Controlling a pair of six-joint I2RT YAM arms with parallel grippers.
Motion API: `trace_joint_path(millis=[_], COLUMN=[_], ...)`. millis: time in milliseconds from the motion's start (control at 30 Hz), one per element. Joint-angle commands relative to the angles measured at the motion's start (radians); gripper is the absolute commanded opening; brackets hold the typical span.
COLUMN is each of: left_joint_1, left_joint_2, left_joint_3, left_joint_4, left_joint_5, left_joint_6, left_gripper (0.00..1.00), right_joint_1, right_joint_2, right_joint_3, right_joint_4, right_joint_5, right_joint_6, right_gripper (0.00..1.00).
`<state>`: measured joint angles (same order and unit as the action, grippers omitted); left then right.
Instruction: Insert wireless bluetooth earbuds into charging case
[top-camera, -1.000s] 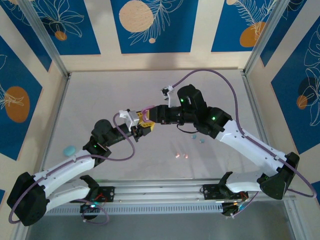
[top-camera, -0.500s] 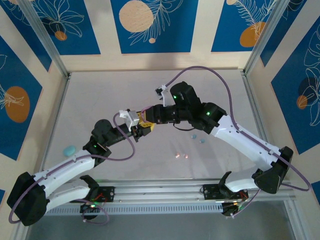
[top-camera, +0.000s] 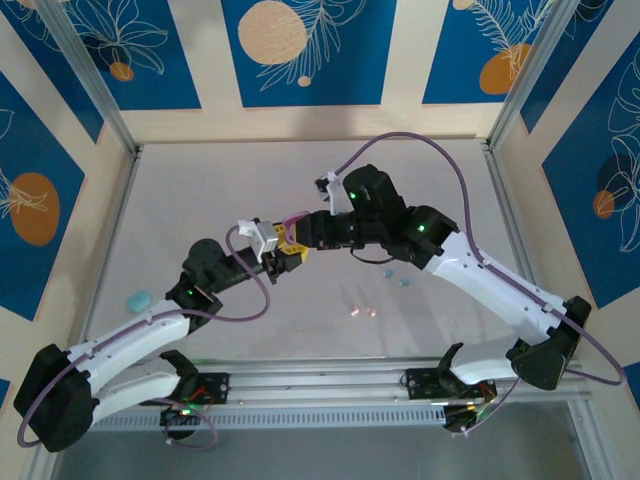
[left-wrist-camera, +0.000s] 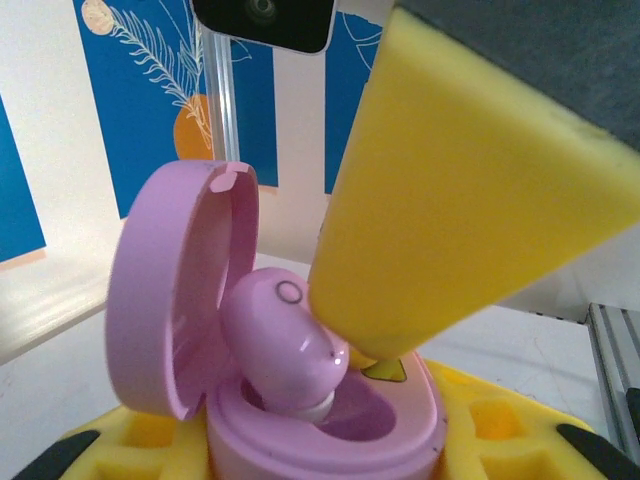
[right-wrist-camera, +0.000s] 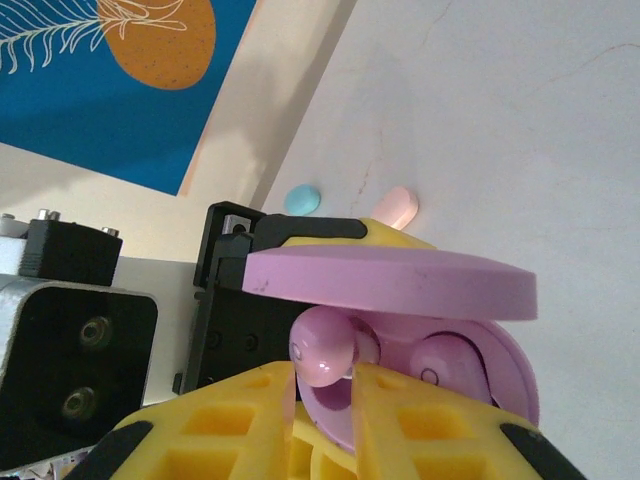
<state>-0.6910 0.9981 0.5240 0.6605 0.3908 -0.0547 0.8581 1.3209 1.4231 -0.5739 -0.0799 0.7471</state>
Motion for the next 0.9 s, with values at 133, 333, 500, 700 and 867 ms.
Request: trace_joint_path(millis=[133, 333, 500, 700, 867], left_joint_1=[-0.001, 0.0, -0.001, -0.001, -0.001], left_joint_2=[-0.007, -0.006, -0.004, -0.007, -0.01], left_joint_3=[0.021, 0.021, 0.02, 0.018, 0.016], left_joint_4=[0.054, 0.056, 0.057, 0.058, 0.058], left_joint_5=[0.01, 0.013, 0.023, 0.021, 0.019], left_joint_6=[-0.014, -0.016, -0.02, -0.022, -0.022], left_gripper=[0.33, 0.33, 0.33, 0.33, 0.33], right_joint_1=[0.007, 0.009, 0.009, 0.01, 0.012], right_joint_2=[-0.043, -0.042, -0.021, -0.001, 0.034], right_joint_3=[0.014, 0.013, 0.046, 0.081, 0.114], right_joint_4=[-0.02, 0.002, -0.011, -0.034, -0.082], right_joint_5=[0.011, 0.021, 0.056, 0.109, 0.123], right_joint_6=[-0.016, -0.017, -0.024, -0.035, -0.043], right_gripper=[0.24, 0.25, 0.28, 0.3, 0.29])
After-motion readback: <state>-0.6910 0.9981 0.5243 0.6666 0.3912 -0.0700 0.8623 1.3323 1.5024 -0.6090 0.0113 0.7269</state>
